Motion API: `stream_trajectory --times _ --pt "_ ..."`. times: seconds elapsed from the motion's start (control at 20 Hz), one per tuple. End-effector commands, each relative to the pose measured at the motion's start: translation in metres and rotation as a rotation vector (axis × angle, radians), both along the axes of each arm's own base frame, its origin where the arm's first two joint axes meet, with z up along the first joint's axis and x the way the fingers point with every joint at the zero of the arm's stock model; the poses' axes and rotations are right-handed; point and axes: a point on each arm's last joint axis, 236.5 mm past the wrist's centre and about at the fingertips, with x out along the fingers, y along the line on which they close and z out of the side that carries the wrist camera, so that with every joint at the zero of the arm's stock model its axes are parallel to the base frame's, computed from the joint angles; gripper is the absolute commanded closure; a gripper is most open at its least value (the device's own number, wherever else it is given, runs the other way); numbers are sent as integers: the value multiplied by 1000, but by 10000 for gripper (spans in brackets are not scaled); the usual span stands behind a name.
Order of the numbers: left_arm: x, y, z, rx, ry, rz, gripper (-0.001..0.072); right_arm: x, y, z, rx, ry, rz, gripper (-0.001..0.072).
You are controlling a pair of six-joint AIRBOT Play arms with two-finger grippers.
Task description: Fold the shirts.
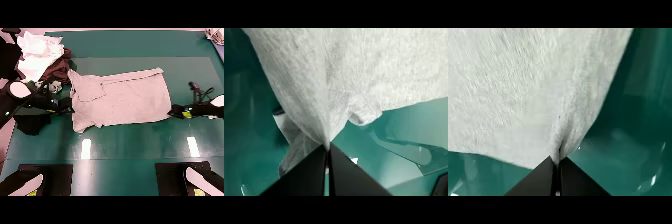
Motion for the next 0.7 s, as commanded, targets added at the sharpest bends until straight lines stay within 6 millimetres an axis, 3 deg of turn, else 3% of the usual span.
stream_trajectory --times 0.0,0.25,0.4,0.5,0.65 --pt "-24 -2 6 -22 33 6 681 -34 -38 26 -82 29 -114 702" --pt "-59 -17 -4 -118 103 29 681 -71 -37 46 -119 2 -238 703" --pt "-69 -16 7 -141 72 76 680 -85 -34 77 -196 -90 -247 703" --pt "-58 -20 28 -199 0 131 681 -83 -26 100 -207 -200 -236 703" --pt "-19 -21 59 -276 -134 241 682 -67 -46 125 -276 -344 -322 703"
